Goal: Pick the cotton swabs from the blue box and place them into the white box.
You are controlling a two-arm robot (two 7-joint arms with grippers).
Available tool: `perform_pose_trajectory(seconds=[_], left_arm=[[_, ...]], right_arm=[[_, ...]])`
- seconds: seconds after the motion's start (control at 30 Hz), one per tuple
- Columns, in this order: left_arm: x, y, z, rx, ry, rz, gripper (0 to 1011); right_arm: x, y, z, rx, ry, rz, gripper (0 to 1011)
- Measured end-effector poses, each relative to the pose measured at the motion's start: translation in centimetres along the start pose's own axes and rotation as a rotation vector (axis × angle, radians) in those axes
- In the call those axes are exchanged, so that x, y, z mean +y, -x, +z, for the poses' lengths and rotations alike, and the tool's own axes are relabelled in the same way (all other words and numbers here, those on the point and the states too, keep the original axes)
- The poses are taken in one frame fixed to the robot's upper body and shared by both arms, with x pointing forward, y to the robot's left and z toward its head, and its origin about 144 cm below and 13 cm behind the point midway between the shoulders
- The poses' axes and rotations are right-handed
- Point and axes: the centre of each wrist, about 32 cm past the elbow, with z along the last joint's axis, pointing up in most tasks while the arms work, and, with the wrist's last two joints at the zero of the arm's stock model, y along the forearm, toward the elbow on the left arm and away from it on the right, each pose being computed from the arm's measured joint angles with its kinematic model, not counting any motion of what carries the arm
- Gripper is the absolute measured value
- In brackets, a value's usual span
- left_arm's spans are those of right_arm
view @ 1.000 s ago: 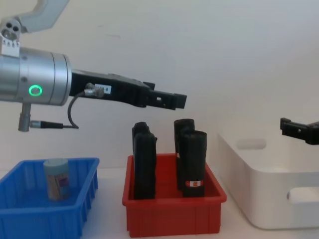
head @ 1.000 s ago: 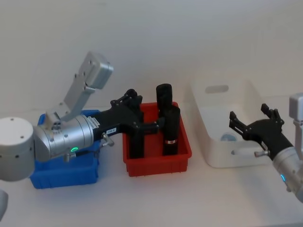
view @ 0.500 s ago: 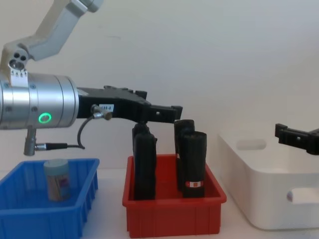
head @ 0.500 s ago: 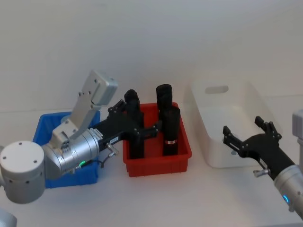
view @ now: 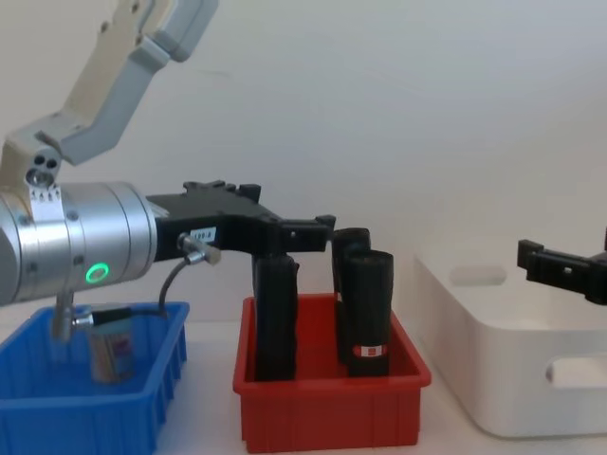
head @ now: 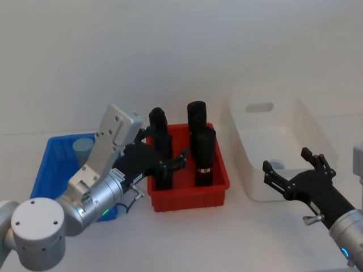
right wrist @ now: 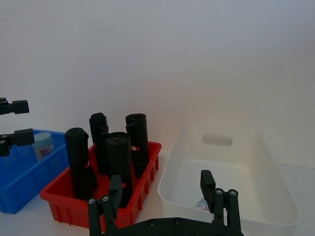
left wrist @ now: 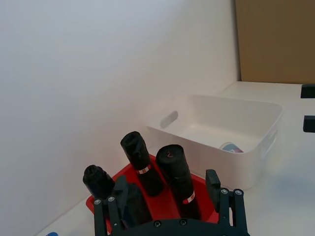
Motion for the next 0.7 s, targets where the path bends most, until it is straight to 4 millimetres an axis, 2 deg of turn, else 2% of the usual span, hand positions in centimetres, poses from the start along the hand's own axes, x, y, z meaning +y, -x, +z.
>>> perform_pose_trajectory(seconds=[0.7], left_arm=[[1.4, 4.4, -2.6, -0.001, 0.067, 0.203, 1004]], right_arm=[[0.0, 0.0, 0.0, -0.001, -0.002, -0.001, 1002]])
